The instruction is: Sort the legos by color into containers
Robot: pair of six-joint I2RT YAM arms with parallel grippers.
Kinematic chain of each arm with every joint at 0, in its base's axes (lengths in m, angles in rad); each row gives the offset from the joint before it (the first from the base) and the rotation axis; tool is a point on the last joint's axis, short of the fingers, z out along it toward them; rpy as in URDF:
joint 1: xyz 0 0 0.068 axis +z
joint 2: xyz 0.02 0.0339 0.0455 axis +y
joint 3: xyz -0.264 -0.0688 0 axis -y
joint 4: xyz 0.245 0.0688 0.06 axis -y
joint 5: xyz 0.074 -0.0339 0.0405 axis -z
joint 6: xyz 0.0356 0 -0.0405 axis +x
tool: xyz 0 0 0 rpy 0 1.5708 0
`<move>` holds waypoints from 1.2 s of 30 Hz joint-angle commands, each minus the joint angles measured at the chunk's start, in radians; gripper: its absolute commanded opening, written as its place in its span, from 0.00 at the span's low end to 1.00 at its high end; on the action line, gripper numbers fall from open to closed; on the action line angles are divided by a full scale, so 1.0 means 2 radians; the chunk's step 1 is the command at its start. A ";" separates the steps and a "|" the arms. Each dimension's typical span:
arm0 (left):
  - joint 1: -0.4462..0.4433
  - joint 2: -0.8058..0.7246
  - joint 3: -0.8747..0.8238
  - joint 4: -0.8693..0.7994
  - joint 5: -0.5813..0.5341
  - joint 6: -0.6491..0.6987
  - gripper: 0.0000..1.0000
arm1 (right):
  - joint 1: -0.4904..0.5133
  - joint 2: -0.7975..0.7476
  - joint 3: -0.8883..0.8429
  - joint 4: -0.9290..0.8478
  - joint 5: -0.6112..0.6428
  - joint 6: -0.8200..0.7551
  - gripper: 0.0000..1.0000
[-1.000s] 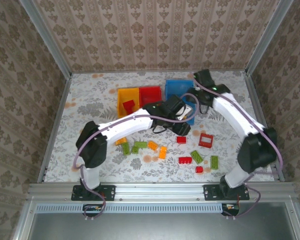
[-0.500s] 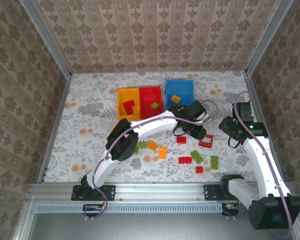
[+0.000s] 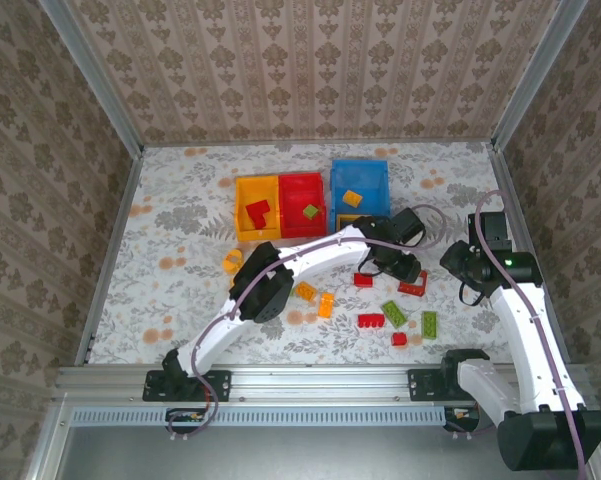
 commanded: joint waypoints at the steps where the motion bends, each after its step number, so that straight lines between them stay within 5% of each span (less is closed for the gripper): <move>1: -0.006 0.008 0.016 -0.033 -0.029 -0.009 0.40 | 0.000 -0.009 0.000 -0.017 -0.012 0.009 0.48; 21: -0.013 0.039 0.044 -0.051 -0.030 -0.019 0.42 | 0.003 -0.014 -0.006 -0.013 -0.021 0.009 0.49; 29: -0.012 0.039 0.054 -0.056 -0.048 -0.021 0.17 | 0.008 -0.014 -0.003 -0.011 -0.021 0.004 0.47; 36: -0.010 -0.007 0.045 -0.067 -0.090 -0.018 0.08 | 0.013 -0.012 0.008 -0.010 -0.014 -0.006 0.46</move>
